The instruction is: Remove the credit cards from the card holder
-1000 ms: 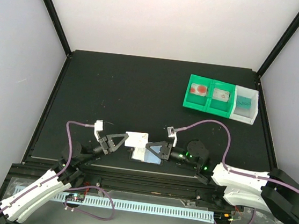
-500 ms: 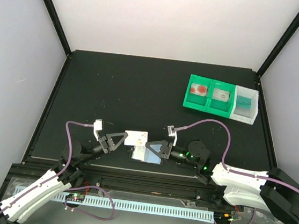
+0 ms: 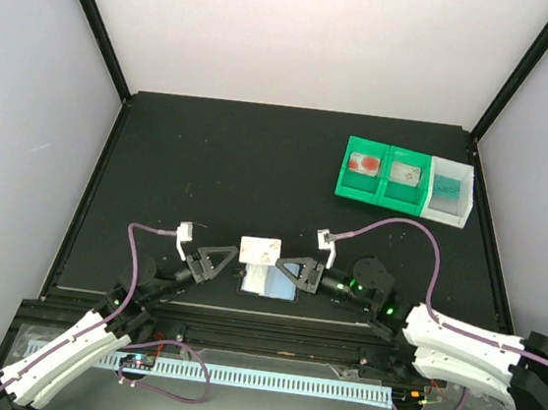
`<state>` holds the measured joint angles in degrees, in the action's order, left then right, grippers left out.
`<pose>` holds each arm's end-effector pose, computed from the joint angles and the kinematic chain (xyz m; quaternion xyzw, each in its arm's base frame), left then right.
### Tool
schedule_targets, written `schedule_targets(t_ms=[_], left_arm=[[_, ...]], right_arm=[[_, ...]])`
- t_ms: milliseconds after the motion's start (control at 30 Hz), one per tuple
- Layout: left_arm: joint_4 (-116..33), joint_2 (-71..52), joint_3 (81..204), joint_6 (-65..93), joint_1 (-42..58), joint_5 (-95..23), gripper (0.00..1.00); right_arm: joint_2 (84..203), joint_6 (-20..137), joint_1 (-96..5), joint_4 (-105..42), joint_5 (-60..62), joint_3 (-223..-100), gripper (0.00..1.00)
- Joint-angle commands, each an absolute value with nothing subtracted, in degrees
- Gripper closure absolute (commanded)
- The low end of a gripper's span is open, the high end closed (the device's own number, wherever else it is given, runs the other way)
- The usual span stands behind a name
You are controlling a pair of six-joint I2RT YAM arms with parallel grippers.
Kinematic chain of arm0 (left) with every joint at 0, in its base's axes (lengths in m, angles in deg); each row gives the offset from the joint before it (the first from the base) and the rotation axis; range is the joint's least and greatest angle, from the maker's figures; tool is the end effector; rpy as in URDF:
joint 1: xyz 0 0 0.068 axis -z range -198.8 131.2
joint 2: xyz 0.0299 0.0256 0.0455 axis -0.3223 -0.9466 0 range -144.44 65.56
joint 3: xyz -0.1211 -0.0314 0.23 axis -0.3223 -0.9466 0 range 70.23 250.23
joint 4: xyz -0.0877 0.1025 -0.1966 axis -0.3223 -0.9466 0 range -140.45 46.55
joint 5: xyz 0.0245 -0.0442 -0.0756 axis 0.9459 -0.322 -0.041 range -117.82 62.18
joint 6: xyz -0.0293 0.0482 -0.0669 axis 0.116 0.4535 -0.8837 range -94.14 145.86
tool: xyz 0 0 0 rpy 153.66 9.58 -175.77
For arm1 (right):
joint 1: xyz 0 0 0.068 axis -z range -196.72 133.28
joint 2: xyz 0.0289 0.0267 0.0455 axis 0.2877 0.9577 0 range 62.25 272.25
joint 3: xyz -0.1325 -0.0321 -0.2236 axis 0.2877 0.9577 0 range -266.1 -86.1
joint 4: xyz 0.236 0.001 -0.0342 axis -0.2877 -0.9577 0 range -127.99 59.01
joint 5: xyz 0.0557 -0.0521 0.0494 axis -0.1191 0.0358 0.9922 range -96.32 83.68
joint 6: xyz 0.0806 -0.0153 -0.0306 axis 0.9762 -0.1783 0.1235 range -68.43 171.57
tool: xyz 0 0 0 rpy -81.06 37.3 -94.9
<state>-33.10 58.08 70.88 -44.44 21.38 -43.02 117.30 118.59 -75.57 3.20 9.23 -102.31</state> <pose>0.0968 -0.1085 0.1889 -0.0834 0.6808 -0.6448 0.3372 0.1026 0.2099 0.2171 -0.0395 0.7331 0.6433 0.2171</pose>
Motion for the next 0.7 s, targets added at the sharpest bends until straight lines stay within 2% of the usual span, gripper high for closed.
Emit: schedule_targets(t_ms=[0, 100, 333, 667], left_arm=[[-39.73, 58.12, 74.37, -40.53, 21.19, -43.34, 0.16], [-43.16, 57.65, 75.45, -38.83, 21.23, -43.54, 0.02], [-52.73, 52.53, 79.25, -32.75, 21.22, -42.61, 0.01], [-58.62, 37.85, 87.55, -17.27, 21.23, -40.02, 0.01]], right_arm=[[110.98, 111.72, -75.42, -10.33, 3.41, -105.42, 0.99], [107.9, 108.62, -74.1, -17.26, 2.6, -107.5, 0.99], [108.32, 100.36, -66.76, -32.59, 4.64, -115.26, 0.99], [117.16, 91.05, -44.86, -41.4, 16.27, -124.5, 0.99]])
